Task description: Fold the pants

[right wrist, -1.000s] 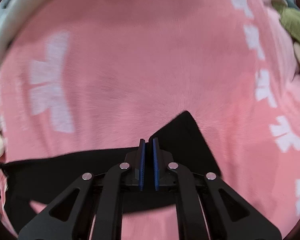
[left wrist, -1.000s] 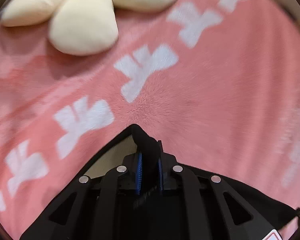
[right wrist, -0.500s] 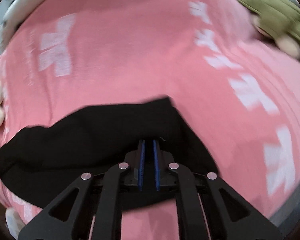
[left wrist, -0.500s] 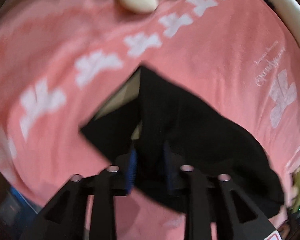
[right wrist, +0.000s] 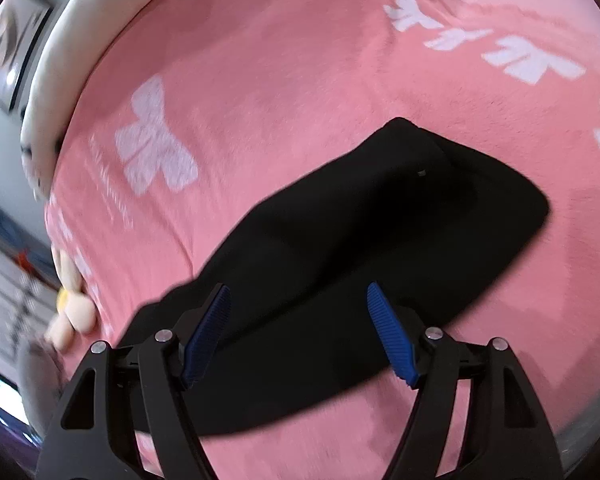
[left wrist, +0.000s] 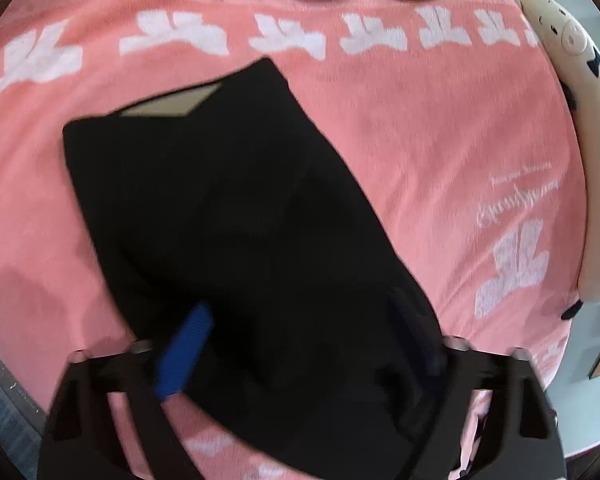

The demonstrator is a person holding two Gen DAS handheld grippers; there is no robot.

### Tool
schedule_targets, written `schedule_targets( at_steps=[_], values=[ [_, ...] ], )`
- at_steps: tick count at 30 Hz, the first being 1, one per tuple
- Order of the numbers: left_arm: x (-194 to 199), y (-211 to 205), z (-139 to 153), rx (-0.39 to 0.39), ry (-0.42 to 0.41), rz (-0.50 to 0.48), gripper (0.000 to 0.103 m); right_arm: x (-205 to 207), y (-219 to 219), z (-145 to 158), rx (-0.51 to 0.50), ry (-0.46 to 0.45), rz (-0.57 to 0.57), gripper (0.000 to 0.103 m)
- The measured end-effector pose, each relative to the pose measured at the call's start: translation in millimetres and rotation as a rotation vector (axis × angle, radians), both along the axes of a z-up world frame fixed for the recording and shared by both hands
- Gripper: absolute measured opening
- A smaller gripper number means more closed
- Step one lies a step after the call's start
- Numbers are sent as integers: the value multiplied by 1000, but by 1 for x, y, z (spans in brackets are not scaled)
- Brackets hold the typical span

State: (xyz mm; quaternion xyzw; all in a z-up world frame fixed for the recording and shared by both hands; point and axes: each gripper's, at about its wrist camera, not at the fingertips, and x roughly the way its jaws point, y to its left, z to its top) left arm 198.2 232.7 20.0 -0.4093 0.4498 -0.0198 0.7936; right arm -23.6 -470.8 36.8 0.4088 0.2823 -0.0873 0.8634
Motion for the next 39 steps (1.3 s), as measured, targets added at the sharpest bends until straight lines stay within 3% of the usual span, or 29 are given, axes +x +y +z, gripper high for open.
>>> schedule_targets(
  at_steps=[1, 2, 3, 4, 5, 7, 9, 11, 13, 14, 16, 18, 21, 23, 24, 25, 27, 28, 29, 30, 32, 33, 35, 37, 38, 39],
  values=[
    [4, 2, 2, 16, -8, -2, 33, 5, -6, -2, 19, -4, -21, 69],
    [8, 3, 5, 34, -12, -9, 18, 10, -12, -3, 34, -8, -44, 69],
    [12, 4, 8, 49, -19, -25, 7, 21, -22, -6, 47, -7, -68, 58],
    [17, 6, 13, 69, -29, -39, 6, 30, -28, -9, 47, 12, -76, 40],
    [17, 9, 16, 79, -35, -43, 5, 39, -34, -9, 44, 31, -77, 4],
    [17, 16, 32, 106, -65, -48, 4, 41, -33, 10, 25, -31, -83, 3],
    [10, 26, 55, 105, -100, -69, 4, 29, -20, 59, -60, -162, -31, 3],
    [3, 33, 64, 124, -97, -79, 4, 16, -14, 79, -174, -162, -9, 3],
    [-1, 39, 57, 208, -61, -78, 5, 14, -25, 61, -204, -42, -25, 3],
    [1, 41, 45, 252, -21, -85, 5, 12, -39, 34, -164, 39, -47, 3],
    [4, 46, 9, 263, 65, -111, 5, 9, -49, 1, -131, 127, -57, 3],
    [0, 51, -15, 228, 103, -99, 5, 4, -45, -13, -122, 144, -61, 3],
    [-6, 50, -9, 245, 60, -95, 6, 1, -41, -10, -114, 118, -68, 3],
    [-4, 48, 1, 236, 39, -106, 11, 2, -39, -1, -109, 95, -64, 3],
    [-4, 47, 5, 236, 33, -108, 20, 3, -39, 3, -114, 93, -57, 4],
    [-3, 47, 10, 242, 29, -107, 53, 5, -38, 6, -123, 99, -50, 7],
    [-3, 46, 14, 268, 26, -83, 95, 11, -36, 4, -133, 130, -39, 13],
    [-1, 44, 15, 281, 20, -64, 95, 13, -36, 2, -129, 142, -38, 16],
    [3, 41, 13, 277, 20, -67, 95, 18, -37, -3, -116, 159, -50, 34],
    [11, 40, 9, 266, 28, -80, 92, 17, -39, -5, -111, 163, -60, 43],
    [17, 37, 2, 268, 43, -88, 51, 23, -38, -6, -130, 159, -78, 4],
    [20, 37, 1, 292, 59, -90, 2, 29, -36, 2, -126, 145, -66, 3],
    [20, 41, 19, 286, 5, -94, 4, 26, -26, 35, -147, 25, -48, 3],
    [8, 46, 45, 297, -60, -94, 4, 11, -7, 83, -232, -129, 5, 3],
    [4, 46, 49, 316, -64, -105, 4, 7, -3, 89, -275, -141, 10, 3],
    [0, 46, 46, 348, -52, -115, 4, 5, -4, 80, -337, -75, 1, 3]
  ],
)
